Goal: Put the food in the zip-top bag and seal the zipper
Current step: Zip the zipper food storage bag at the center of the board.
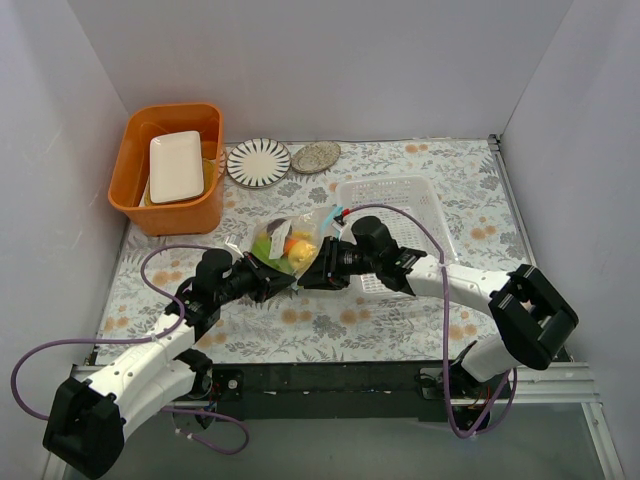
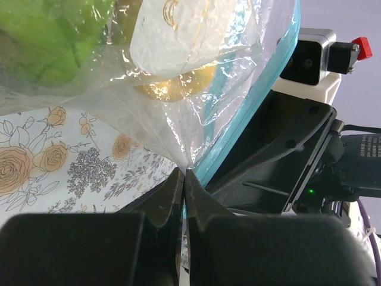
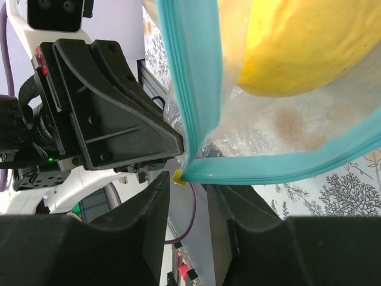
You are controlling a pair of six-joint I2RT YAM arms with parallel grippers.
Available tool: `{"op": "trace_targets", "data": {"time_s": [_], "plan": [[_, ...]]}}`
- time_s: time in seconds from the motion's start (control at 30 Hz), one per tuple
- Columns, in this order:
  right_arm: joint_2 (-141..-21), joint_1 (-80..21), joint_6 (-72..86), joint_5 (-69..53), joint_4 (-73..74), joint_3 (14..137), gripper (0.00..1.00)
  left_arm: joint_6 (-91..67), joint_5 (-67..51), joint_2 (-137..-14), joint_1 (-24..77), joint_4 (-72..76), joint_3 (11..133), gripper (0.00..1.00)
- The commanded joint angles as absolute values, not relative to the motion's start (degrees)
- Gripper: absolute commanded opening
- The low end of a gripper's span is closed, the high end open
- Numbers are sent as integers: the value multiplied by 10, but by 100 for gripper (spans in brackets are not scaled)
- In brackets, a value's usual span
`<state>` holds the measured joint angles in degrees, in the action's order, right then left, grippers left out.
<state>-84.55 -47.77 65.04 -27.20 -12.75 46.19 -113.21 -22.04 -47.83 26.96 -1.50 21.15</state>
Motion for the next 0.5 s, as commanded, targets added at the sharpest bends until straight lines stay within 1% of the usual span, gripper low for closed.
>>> {"op": "trace_targets", "data": {"time_s": [0.0,0.17,0.2,0.23,0.47], "plan": [[-852,-483,660,-281,-166,463,37,-1131,-218,-466,270,-9,207,0],[-847,-489,661,-264,-163,461,37,-1132,-219,-472,270,-4,209,0],[-843,-490,660,-257,-162,460,32,-1133,-218,-473,270,-3,208,0],[-832,-492,657,-237,-155,458,31,-1136,-218,-472,270,-4,207,0],[-821,-511,649,-179,-130,462,32,-1147,-212,-477,270,32,204,0]]}}
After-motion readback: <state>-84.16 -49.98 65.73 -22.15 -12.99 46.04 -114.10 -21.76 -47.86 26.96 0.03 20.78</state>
